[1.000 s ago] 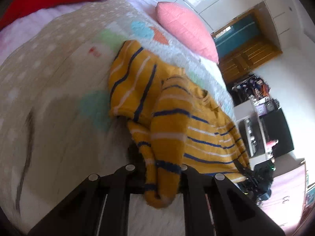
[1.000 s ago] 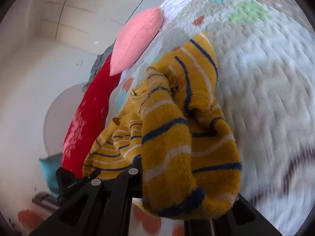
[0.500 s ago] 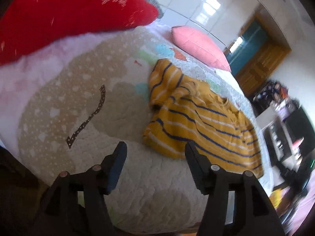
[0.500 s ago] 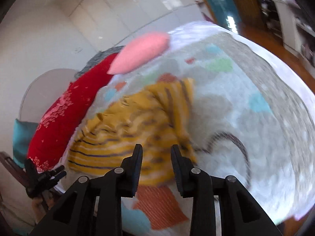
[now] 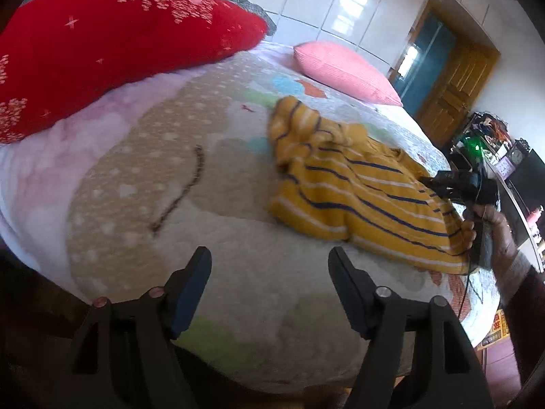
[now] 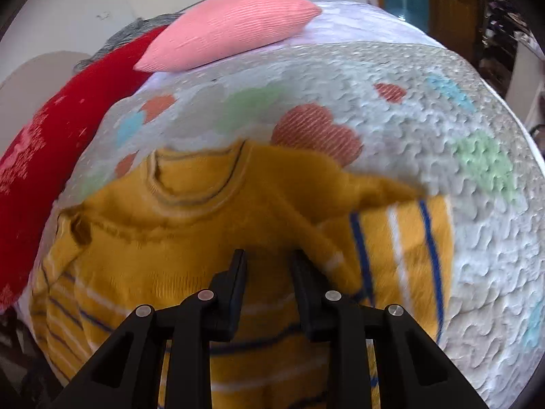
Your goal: Fold small clothes
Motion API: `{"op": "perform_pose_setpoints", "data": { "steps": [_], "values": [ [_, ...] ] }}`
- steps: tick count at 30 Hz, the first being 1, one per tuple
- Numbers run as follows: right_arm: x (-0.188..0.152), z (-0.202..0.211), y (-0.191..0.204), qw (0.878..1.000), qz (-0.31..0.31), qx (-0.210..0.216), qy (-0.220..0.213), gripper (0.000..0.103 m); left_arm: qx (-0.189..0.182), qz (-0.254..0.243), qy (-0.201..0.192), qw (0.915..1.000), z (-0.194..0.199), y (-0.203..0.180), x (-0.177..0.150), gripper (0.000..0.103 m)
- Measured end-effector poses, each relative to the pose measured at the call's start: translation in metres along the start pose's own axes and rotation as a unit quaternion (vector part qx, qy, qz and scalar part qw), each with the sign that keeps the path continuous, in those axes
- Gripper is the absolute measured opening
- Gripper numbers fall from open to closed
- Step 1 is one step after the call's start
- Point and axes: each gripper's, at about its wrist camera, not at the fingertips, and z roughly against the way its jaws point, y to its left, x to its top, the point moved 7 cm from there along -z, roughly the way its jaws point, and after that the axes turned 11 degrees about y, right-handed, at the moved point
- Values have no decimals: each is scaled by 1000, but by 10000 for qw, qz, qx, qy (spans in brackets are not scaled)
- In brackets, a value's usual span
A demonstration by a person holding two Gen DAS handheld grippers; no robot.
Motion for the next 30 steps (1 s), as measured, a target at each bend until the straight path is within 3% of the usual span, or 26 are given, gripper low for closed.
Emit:
{"op": "perform_pose_setpoints", "data": {
  "steps": [2,4,7,12,17,23,26,29,30],
  "values": [
    [1,19,10,9997,-29,-8,-237,32,78,-94,-76,9999,4,4,-3,77],
    [-6,40,36,9983,225,266,-462,33,141,-232,-118,9996,4,4,-8,78],
    [-25,50,87,9942,891,482,-367,33,192,-415,-112,9989,-2,1,-17,78],
    [-54,21,179,9732,2293,195,-35,31,45,-533,-26,9986,-8,1,-30,78],
    [-55,-28,254,9515,3065,-135,234,27,-31,-424,-160,9990,5,18,-36,80],
    [-33,-61,305,9485,3137,-112,428,27,-79,-120,-153,9998,6,41,-41,80],
    [-33,-80,316,9430,3259,-356,567,27,-161,-6,-142,9998,4,45,-42,80],
    [-33,-88,319,9468,3154,-362,534,29,-165,1,-109,9998,3,45,-42,80],
    [-33,-90,320,9486,3101,-291,567,44,-144,-23,-102,9998,3,43,-42,80]
  ]
}}
